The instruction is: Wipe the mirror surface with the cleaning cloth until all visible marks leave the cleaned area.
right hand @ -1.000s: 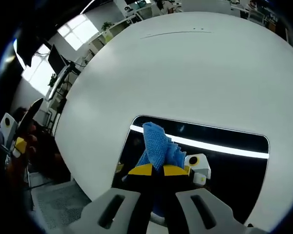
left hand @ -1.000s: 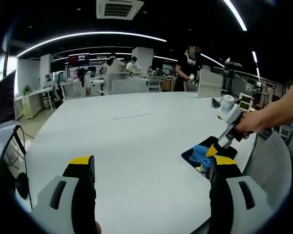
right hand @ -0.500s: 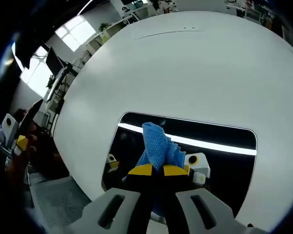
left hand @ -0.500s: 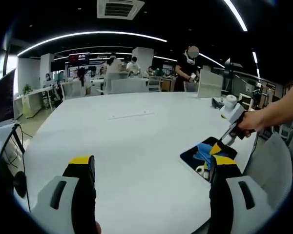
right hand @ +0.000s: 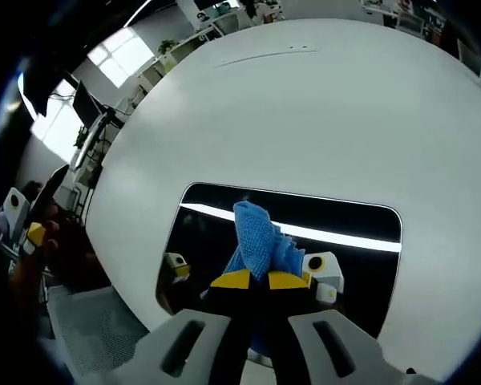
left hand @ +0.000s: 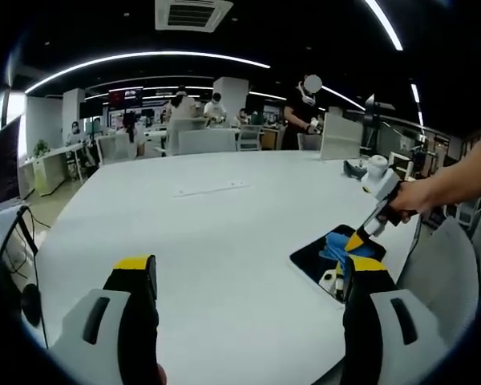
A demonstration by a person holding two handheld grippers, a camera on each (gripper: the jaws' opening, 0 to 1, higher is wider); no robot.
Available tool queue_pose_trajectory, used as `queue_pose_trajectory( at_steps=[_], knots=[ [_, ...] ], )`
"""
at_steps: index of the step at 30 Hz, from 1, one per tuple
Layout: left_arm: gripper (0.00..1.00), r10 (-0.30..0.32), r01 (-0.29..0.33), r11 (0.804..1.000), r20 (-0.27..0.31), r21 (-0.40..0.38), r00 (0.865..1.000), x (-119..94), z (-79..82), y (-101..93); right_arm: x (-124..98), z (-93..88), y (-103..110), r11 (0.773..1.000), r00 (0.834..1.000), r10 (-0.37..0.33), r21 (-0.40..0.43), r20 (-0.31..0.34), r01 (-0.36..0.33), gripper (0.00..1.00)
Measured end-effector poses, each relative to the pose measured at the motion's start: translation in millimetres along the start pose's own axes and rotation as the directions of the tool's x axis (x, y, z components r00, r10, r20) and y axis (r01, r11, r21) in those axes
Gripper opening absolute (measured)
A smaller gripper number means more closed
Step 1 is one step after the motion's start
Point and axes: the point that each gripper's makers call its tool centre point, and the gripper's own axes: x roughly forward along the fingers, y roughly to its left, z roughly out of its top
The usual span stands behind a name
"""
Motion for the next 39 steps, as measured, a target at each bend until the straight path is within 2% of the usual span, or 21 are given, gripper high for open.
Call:
queue_pose_trajectory(
  at_steps=[9, 19, 29, 39],
  knots=[
    [0.96, -0.001, 0.001, 1.000, -0.014, 0.007, 1.000, -4, -4.9, -1.5, -10, -3.0, -23, 1.000, 1.000, -0.023, 0.009, 0.006, 0.023, 0.00],
    [0.97, -0.015, 0.016, 1.000, -0.027, 0.026, 1.000, -7, -4.8, -6.9, -17, -5.7, -38, 0.999, 0.999, -0.033, 0.024, 0.014, 0.033, 0.00],
    [0.97, -0.043, 0.047, 0.998, -0.073, 0.046, 0.996, -3, -16.3, -17.0, -28, -10.9, -63, 0.997, 0.998, -0.058, 0.055, 0.022, 0.057, 0.00],
    [0.97, -0.059, 0.063, 0.997, -0.076, 0.054, 0.995, -1, -15.2, -21.3, -33, -12.5, -73, 0.995, 0.997, -0.073, 0.068, 0.023, 0.071, 0.00]
  ],
)
